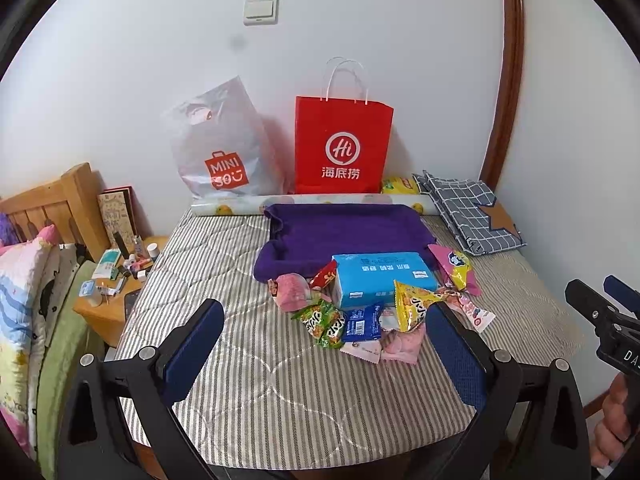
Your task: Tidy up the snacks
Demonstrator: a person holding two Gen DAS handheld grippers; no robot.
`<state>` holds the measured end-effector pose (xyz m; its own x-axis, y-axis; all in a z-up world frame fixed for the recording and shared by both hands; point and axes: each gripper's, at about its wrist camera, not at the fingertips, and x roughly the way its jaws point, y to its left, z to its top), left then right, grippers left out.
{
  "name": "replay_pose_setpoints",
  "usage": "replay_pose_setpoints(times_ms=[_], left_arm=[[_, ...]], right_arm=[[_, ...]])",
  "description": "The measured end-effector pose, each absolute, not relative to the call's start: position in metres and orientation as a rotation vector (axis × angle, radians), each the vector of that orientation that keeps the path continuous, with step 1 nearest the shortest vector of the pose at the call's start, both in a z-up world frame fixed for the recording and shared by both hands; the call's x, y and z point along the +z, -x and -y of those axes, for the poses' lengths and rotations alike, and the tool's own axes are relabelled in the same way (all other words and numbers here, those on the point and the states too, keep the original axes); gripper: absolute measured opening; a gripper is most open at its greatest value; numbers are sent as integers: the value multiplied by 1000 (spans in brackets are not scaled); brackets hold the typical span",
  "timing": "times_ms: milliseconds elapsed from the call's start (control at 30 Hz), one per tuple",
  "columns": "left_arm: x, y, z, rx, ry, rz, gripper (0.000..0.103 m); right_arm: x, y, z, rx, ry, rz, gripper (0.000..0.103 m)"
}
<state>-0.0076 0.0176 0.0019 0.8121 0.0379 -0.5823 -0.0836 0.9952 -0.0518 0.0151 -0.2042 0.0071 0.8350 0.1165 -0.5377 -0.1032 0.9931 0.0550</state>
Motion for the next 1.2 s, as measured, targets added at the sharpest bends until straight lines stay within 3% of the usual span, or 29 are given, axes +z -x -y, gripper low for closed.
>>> replay_pose_setpoints(times_ms=[1200], left_arm=[[9,9,-17,61,69,-615,100]], right_arm=[[10,-12,197,130,-8,-555,103]])
